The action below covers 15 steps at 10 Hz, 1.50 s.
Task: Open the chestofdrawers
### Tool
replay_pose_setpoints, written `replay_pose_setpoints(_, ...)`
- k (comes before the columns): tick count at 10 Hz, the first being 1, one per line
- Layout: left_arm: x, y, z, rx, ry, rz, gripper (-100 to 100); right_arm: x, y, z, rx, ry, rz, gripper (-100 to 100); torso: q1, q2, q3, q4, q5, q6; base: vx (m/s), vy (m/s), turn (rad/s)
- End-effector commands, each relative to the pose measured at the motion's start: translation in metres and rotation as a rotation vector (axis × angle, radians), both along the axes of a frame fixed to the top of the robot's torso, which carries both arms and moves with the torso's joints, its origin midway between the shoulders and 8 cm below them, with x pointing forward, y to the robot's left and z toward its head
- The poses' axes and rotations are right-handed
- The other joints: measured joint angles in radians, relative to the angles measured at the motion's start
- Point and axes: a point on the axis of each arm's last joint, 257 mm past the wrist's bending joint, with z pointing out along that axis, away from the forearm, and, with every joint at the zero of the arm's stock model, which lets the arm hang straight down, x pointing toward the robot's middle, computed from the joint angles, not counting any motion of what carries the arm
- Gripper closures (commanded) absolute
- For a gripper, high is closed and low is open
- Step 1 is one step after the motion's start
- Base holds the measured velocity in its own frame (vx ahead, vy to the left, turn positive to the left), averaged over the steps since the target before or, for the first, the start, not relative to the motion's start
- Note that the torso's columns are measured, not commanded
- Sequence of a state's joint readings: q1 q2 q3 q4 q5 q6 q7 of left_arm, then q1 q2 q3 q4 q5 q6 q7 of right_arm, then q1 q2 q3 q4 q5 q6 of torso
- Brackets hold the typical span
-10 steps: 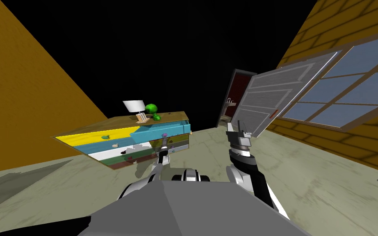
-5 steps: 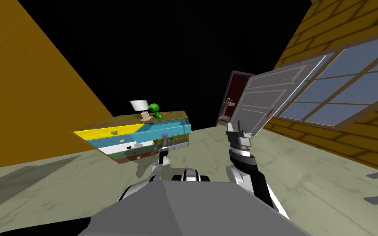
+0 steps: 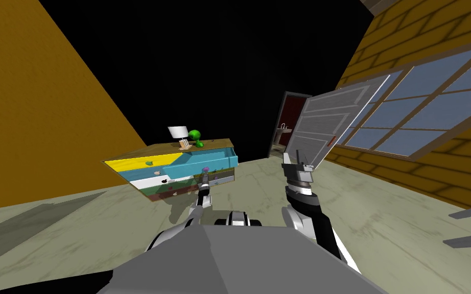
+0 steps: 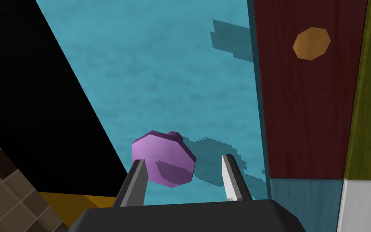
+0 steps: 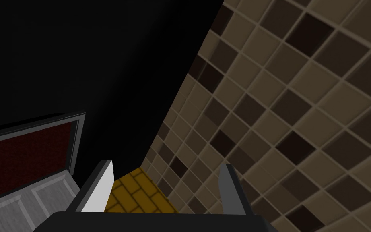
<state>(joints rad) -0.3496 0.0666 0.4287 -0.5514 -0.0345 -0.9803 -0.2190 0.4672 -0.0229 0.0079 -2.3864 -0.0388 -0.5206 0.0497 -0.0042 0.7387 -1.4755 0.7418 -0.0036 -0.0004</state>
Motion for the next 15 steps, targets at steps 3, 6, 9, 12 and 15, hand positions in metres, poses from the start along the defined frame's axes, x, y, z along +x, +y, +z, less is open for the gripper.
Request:
replay_pose_setpoints(3,-0.022,0.02,-0.009,-0.036,0.02,-0.009,-100,0.0,0.0,0.0,0.0,0.0,0.0,0,0.005,-0.002,-0.002,-0.004,0.004,0.0,0.049,-0.049,-0.021)
replay_pose_setpoints(6,-0.017,0.023,0.015,-0.023,-0.034,-0.009,-100,0.0,0.0,0.0,0.0,0.0,0.0,0,0.006,0.001,0.0,-0.003,0.004,0.0,0.027,-0.016,-0.002)
replay_pose_setpoints(9,-0.041,0.04,-0.003,-0.047,0.017,-0.006,-100,0.0,0.0,0.0,0.0,0.0,0.0,0,0.003,-0.001,-0.001,-0.004,0.003,0.0,0.034,-0.03,-0.021)
replay_pose_setpoints(12,-0.053,0.052,0.005,-0.052,0.009,-0.002,-100,0.0,0.0,0.0,0.0,0.0,0.0,0,0.005,0.0,0.0,-0.004,0.004,0.0,0.038,-0.035,-0.014)
replay_pose_setpoints(15,-0.064,0.064,0.019,-0.041,-0.004,0.005,-100,0.0,0.0,0.0,0.0,0.0,0.0,0,0.005,0.0,0.0,-0.004,0.004,0.0,0.032,-0.023,-0.011)
